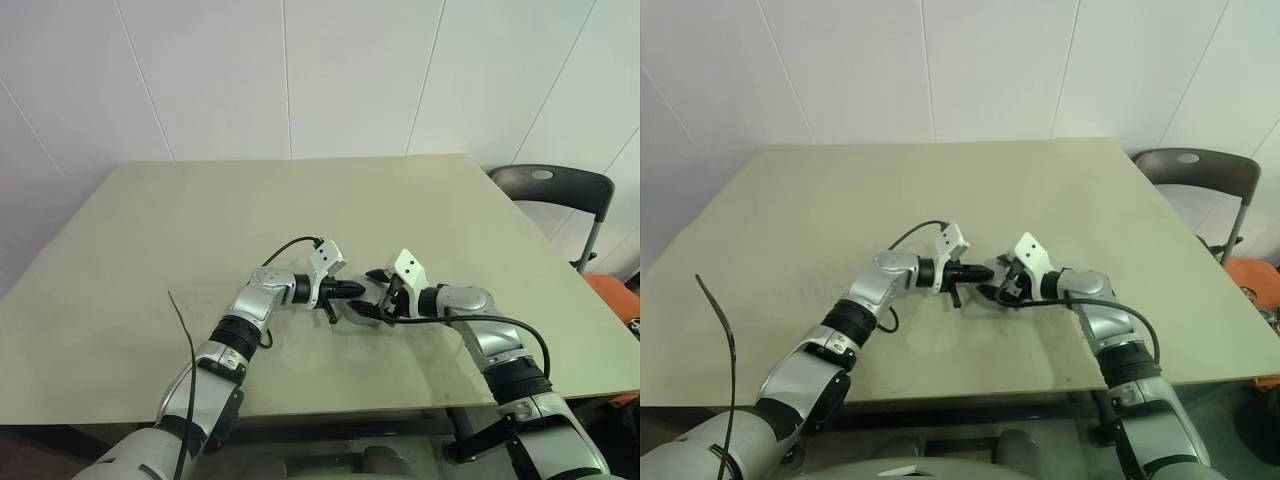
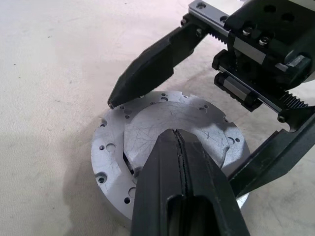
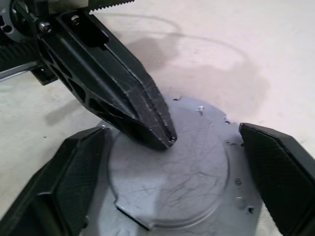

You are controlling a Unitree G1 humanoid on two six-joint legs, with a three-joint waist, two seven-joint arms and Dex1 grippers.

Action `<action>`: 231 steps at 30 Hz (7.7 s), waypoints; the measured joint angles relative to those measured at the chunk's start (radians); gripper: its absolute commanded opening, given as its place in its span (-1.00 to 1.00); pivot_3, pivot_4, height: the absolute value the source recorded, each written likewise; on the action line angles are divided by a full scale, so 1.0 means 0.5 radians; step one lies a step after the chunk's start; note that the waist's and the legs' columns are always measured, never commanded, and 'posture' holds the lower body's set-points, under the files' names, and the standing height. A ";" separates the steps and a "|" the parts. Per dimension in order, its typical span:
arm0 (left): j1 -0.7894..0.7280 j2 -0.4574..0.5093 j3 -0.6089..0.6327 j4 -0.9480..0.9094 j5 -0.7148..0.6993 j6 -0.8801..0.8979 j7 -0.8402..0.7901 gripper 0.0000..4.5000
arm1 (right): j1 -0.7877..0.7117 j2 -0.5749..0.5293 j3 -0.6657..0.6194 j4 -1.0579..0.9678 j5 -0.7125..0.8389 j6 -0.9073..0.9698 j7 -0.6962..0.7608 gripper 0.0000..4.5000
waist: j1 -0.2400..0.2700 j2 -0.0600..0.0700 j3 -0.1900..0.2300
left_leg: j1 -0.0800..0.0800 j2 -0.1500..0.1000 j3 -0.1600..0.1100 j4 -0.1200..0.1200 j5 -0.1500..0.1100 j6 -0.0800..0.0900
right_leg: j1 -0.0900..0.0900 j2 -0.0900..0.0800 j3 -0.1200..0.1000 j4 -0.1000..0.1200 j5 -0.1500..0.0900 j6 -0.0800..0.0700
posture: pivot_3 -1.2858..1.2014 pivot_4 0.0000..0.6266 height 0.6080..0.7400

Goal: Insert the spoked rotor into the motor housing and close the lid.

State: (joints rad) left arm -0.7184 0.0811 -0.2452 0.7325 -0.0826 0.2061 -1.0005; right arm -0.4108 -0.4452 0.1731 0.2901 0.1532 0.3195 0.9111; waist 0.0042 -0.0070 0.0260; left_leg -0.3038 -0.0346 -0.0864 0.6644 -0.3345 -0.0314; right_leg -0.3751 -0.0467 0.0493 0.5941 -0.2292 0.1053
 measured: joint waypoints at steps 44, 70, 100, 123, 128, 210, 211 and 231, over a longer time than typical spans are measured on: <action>0.049 0.023 0.010 -0.080 -0.010 -0.031 -0.002 -1.00 | 0.010 -0.387 -0.408 -0.182 0.865 1.881 0.140 0.98 | 0.001 0.002 0.004 | -0.030 0.000 0.002 0.001 0.000 0.000 | -0.032 0.001 0.000 0.000 0.003 0.006 | 0.03 -1.00 1.00; 0.131 0.202 0.063 -0.164 -0.022 0.015 -0.008 -1.00 | -0.085 -0.191 -0.432 -0.017 0.839 1.702 -0.006 0.98 | -0.040 0.001 0.004 | -0.028 -0.001 0.000 0.001 0.000 0.000 | -0.033 0.002 0.003 0.003 0.005 0.006 | 0.03 -1.00 1.00; 0.131 0.189 0.112 -0.098 -0.021 -0.003 0.034 -1.00 | -0.241 0.149 -0.563 0.143 0.815 1.737 -0.328 0.98 | -0.061 -0.001 0.001 | -0.018 0.000 -0.001 0.000 0.000 0.000 | -0.027 0.005 0.003 0.007 0.004 -0.004 | 0.03 -1.00 1.00; 0.152 0.203 0.141 -0.092 0.012 -0.004 0.001 -1.00 | -0.338 0.345 -0.771 0.449 0.775 1.475 -0.485 0.12 | -0.084 0.011 0.000 | -0.003 -0.003 -0.004 0.000 0.000 0.000 | -0.016 0.001 0.005 0.004 0.004 -0.004 | 0.03 -1.00 1.00; 0.151 0.203 0.141 -0.092 0.013 -0.005 0.000 -1.00 | -0.338 0.364 -0.773 0.453 0.772 1.433 -0.507 0.07 | -0.084 0.012 -0.001 | -0.003 -0.003 -0.006 0.000 0.000 0.000 | -0.016 0.001 0.006 0.003 0.004 -0.004 | 0.03 -1.00 1.00; 0.382 0.379 0.788 -0.622 -0.819 0.749 0.307 -1.00 | -0.481 0.460 -1.231 0.678 1.179 1.578 -1.015 -0.06 | -0.090 0.018 0.017 | -0.037 -0.007 -0.009 -0.035 0.001 -0.001 | -0.070 -0.001 0.009 0.000 0.014 -0.006 | 0.03 -1.00 1.00; 0.382 0.379 0.788 -0.620 -0.818 0.748 0.307 -1.00 | -0.461 0.444 -1.211 0.645 1.180 1.602 -0.985 -0.06 | -0.090 0.018 0.017 | -0.037 -0.007 -0.009 -0.035 0.001 -0.001 | -0.070 -0.001 0.008 0.000 0.014 -0.006 | 0.03 -1.00 1.00; 0.346 0.360 0.749 -0.602 -0.810 0.712 0.300 -1.00 | -0.347 0.307 -1.061 0.574 1.157 1.646 -0.611 -0.08 | -0.088 0.016 0.016 | -0.035 -0.007 -0.008 -0.035 0.001 -0.001 | -0.069 -0.001 0.008 0.000 0.014 -0.006 | 0.03 -1.00 1.00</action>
State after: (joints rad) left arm -0.5455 0.2612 0.1291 0.4313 -0.4875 0.5621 -0.8506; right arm -0.5844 -0.2917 -0.3572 0.5773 0.7316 1.1423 0.6057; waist -0.0398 0.0011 0.0341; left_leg -0.3212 -0.0382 -0.0903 0.6470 -0.3342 -0.0320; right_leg -0.4095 -0.0470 0.0535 0.5942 -0.2220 0.1021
